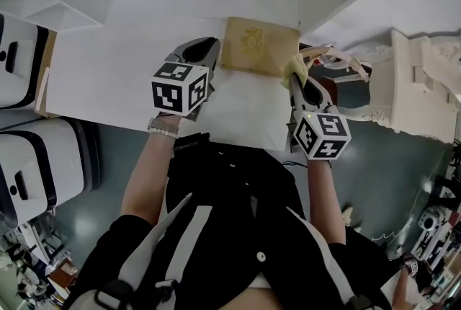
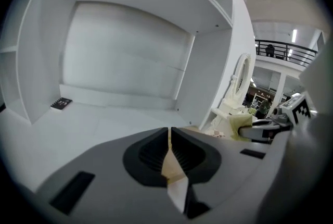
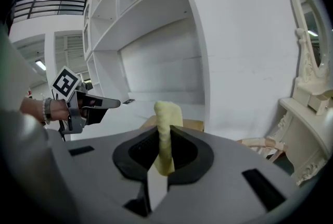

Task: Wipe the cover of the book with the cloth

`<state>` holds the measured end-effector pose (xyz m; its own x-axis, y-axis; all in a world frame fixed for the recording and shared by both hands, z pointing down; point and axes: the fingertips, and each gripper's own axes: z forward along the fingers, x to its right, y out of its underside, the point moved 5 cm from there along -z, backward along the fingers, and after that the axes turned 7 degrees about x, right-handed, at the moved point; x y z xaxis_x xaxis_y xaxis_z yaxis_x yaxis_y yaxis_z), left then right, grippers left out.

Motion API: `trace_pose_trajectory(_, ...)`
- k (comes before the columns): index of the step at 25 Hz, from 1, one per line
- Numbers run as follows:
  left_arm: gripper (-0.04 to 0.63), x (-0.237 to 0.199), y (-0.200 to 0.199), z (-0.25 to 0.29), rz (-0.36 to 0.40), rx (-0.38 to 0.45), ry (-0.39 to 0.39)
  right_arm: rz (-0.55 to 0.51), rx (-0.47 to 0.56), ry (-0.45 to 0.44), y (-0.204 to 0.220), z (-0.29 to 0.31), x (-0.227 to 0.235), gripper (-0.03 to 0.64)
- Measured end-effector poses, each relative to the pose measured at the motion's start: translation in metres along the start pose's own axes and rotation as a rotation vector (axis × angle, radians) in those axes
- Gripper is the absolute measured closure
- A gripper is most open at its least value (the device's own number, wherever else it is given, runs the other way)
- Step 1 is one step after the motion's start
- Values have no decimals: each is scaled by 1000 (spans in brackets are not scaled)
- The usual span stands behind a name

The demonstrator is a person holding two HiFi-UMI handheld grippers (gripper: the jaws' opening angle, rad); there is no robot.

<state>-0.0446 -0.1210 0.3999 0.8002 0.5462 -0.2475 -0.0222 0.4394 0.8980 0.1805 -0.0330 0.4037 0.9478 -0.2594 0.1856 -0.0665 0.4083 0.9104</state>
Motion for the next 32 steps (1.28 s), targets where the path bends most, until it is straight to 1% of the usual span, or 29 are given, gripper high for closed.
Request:
trace_pose_trajectory(2,594,7,-12,-7,19,39,4,-8,26,-17,-9,-3,-6,580)
trace_pose_trajectory(8,594,25,-45,-30,40,143,35,-85,103,-56,-42,-14,-25,580)
trace_pose_trajectory(12,594,38,-61,-46,59,195,42,-96,153,-73,-60,-22,-33,580)
trace_pose_trajectory(17,594,50,-77,-62,44,262,56,-90,208,-83,-78,-30,-38,581)
trace_pose_trajectory(21,594,55,-88,-72,14,310,74,-84,242,-90,-87,-33,-44,580)
trace_pose_trajectory(26,594,59,-93,-77,15,322,92,-92,260,-101,-91,-34,-48,581)
trace_pose_trajectory(32,594,60,-90,-76,17,298,101,-84,262,-102,-93,-35,-50,581)
